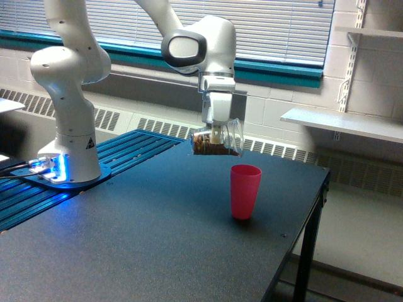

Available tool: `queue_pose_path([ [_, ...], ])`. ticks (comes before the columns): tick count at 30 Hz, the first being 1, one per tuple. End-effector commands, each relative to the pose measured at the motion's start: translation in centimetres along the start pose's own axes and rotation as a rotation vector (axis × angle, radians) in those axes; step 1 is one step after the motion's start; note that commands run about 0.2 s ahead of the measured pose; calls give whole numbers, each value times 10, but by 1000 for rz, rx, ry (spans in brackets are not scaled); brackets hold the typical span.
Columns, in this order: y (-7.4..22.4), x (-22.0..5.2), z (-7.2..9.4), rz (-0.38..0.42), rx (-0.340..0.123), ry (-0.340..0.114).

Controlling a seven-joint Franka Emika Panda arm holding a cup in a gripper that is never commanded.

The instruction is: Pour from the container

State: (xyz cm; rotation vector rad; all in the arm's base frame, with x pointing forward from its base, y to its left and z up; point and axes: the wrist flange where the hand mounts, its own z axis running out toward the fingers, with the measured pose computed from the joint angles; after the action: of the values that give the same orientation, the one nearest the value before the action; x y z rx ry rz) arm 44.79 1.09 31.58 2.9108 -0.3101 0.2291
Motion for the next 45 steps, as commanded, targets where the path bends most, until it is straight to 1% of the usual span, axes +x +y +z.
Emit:
queue_pose_path([
  [1,-3,6,-5,31,-28,0],
  [7,-4,7,-4,16,-47,-18],
  [16,-6,10,-7,-5,-80,-28],
  [31,-12,7,-5,-27,-112,-53],
  [45,-16,9,-2,-14,-143,-68],
])
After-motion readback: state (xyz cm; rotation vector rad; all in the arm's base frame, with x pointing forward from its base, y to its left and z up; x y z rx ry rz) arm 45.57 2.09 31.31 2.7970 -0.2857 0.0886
